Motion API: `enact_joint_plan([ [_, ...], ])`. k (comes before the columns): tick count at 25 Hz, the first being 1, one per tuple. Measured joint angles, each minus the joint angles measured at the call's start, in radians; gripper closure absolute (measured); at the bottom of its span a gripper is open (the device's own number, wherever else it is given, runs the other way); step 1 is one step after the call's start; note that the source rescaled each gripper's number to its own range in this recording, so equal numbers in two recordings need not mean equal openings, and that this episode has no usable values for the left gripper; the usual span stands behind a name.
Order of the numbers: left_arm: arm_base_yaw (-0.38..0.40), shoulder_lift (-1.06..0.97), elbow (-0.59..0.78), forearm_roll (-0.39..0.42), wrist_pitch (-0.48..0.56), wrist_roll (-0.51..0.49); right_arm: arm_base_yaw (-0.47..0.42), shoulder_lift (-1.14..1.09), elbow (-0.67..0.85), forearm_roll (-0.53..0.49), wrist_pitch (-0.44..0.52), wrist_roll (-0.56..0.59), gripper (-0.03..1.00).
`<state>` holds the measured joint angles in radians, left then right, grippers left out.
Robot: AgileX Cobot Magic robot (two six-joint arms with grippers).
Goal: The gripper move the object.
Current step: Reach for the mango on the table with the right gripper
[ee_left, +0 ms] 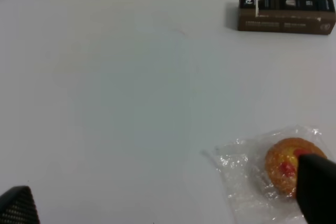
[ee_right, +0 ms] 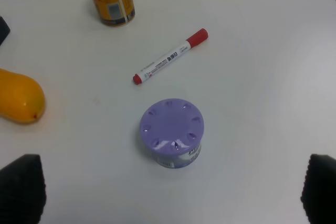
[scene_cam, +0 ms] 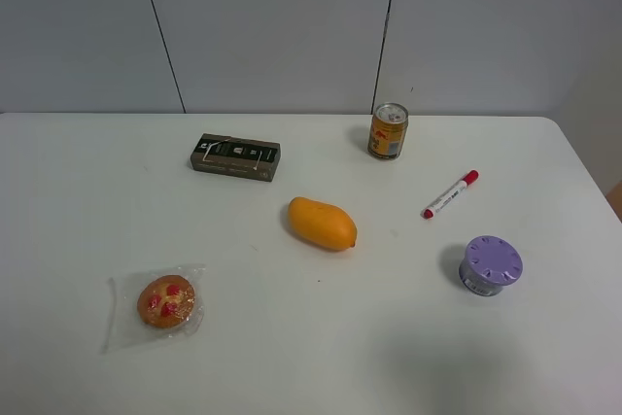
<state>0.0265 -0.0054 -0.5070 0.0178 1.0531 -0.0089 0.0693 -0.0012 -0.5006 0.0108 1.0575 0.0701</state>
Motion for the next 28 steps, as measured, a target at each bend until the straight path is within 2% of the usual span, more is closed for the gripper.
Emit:
enact_joint_plan([
  [28,0.0,0.0,0.0,0.0,0.0,0.0,0.0,0.0,0.0,0.0,0.0,0.0,-0.03],
])
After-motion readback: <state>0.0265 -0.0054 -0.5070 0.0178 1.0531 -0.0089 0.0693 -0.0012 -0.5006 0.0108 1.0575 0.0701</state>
